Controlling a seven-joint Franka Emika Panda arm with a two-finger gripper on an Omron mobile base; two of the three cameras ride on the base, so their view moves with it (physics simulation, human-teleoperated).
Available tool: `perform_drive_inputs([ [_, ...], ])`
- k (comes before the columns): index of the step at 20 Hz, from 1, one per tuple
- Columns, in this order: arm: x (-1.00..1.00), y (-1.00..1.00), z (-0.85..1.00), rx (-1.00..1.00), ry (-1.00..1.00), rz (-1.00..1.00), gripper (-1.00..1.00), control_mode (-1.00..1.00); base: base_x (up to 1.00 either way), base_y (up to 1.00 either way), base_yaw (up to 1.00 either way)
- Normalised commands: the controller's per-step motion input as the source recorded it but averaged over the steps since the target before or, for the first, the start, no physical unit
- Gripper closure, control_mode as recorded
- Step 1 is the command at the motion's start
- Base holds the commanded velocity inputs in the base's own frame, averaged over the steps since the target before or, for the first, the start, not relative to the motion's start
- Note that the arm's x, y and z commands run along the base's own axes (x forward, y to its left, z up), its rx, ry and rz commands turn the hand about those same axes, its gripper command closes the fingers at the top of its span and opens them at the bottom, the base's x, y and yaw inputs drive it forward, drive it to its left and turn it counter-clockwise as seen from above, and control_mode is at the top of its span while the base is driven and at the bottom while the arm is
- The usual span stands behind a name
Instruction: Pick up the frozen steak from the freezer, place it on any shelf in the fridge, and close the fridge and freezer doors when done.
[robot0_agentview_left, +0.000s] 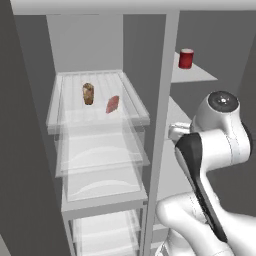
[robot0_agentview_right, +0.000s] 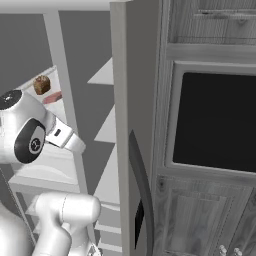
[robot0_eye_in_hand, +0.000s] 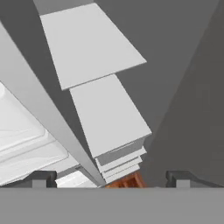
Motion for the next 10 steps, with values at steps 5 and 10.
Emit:
perform_drive_inputs([
  [5, 0.0, 0.0, 0.0, 0.0, 0.07, 0.03, -1.0, -1.0, 0.0, 0.0, 0.0],
  [10, -0.12, 0.05, 0.0, 0.0, 0.0, 0.0, -1.0, -1.0, 0.0, 0.0, 0.0],
])
